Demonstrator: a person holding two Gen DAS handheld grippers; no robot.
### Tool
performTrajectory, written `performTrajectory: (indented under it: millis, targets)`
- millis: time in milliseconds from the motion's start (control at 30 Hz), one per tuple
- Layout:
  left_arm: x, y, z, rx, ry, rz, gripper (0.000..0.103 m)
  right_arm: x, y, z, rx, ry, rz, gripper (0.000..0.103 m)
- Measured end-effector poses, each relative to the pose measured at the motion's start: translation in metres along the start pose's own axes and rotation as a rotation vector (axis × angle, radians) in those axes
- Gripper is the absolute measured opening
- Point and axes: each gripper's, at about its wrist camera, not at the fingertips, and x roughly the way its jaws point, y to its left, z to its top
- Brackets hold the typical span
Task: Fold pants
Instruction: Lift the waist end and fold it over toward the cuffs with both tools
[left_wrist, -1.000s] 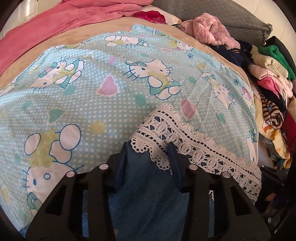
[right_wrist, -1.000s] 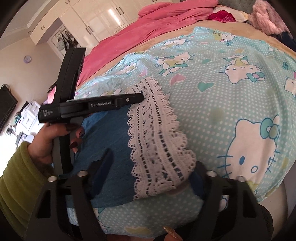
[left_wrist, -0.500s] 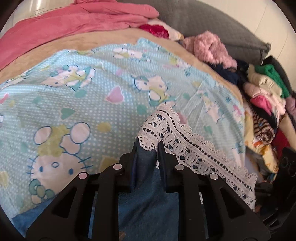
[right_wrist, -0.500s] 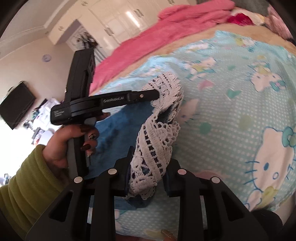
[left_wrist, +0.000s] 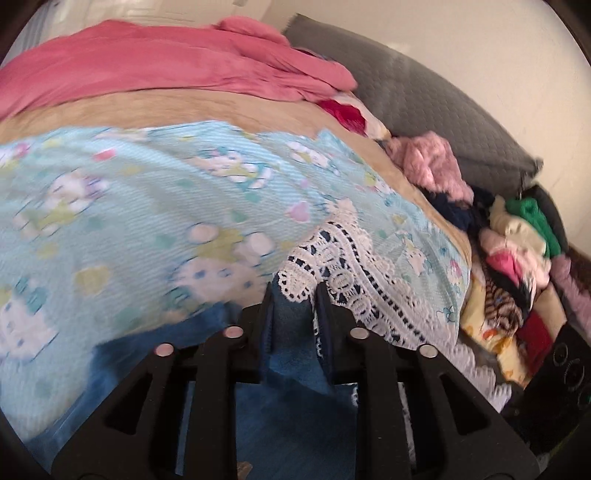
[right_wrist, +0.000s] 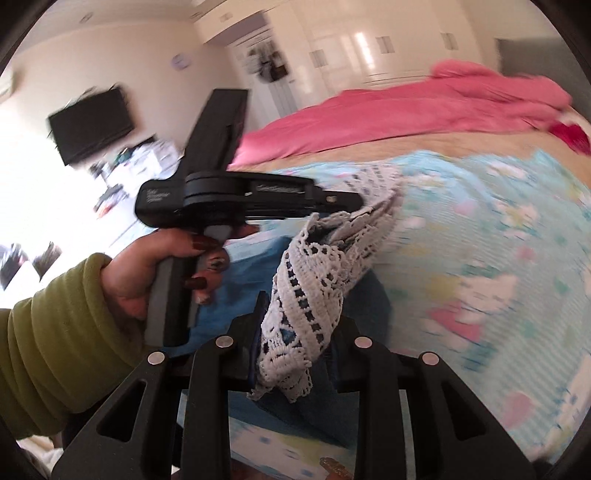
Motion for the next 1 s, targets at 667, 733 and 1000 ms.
performTrajectory:
  millis: [667,733,1000]
  targets:
    - [-0.06,0.103,-0.06,-0.42,-0.039,0.04,0.077,0.074,0.104,-0.059,-0.508,0.12,-0.176,0.045]
    - [-0.051,0.099,-0.056,-0.396,-0.029,0.075,0.078,0.074,0.102,-0.057,-0.491,0.119,-0.171,0.045]
    - [-0.048,0.092,-0.055,-0.316,-0.039,0.118,0.016,0.07,0.114,-0.062,-0.548,0.127,-0.153,0.016]
